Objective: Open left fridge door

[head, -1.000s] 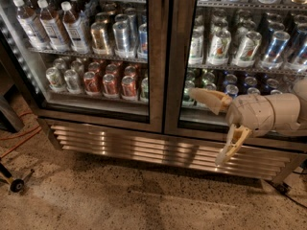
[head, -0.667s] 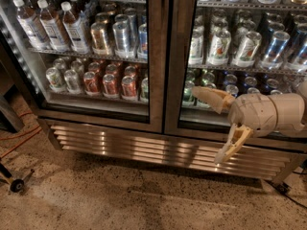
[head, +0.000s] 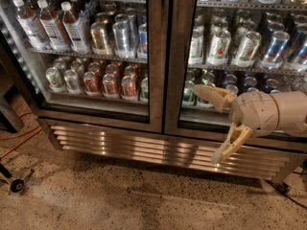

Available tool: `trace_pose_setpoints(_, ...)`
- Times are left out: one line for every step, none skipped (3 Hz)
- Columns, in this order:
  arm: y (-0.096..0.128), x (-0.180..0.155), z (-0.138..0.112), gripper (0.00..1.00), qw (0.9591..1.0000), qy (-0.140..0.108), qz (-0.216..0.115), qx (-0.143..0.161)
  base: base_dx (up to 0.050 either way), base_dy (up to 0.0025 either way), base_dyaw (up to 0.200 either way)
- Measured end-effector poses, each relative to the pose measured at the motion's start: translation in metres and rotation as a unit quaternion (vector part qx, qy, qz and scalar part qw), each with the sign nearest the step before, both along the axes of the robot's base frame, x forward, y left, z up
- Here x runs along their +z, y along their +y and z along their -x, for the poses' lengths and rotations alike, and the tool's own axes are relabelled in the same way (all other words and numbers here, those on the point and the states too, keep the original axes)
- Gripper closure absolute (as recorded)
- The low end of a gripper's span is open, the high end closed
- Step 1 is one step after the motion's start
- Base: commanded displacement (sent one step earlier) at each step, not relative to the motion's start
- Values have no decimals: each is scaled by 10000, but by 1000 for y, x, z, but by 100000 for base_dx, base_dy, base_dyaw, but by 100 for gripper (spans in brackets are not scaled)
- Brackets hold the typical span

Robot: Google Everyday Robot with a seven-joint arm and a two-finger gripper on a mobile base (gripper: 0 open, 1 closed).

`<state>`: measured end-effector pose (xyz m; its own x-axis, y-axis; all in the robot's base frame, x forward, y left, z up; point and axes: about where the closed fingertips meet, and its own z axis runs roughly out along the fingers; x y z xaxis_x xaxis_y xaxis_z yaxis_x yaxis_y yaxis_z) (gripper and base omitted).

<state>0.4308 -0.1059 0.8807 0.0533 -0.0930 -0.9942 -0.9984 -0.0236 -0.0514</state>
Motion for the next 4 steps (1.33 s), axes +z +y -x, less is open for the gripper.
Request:
trace_pose_setpoints(6,28,-2,0,9999,-96,-29,20,0,0,0)
trace_pose_setpoints(19,86,10,0,9988,-489,74,-10,0,0,0)
trace_pose_setpoints(19,86,10,0,9988,-489,74,-8,0,0,0)
trace_pose_setpoints(19,100,-12,0,9990,-433,66,-73,0,0,0)
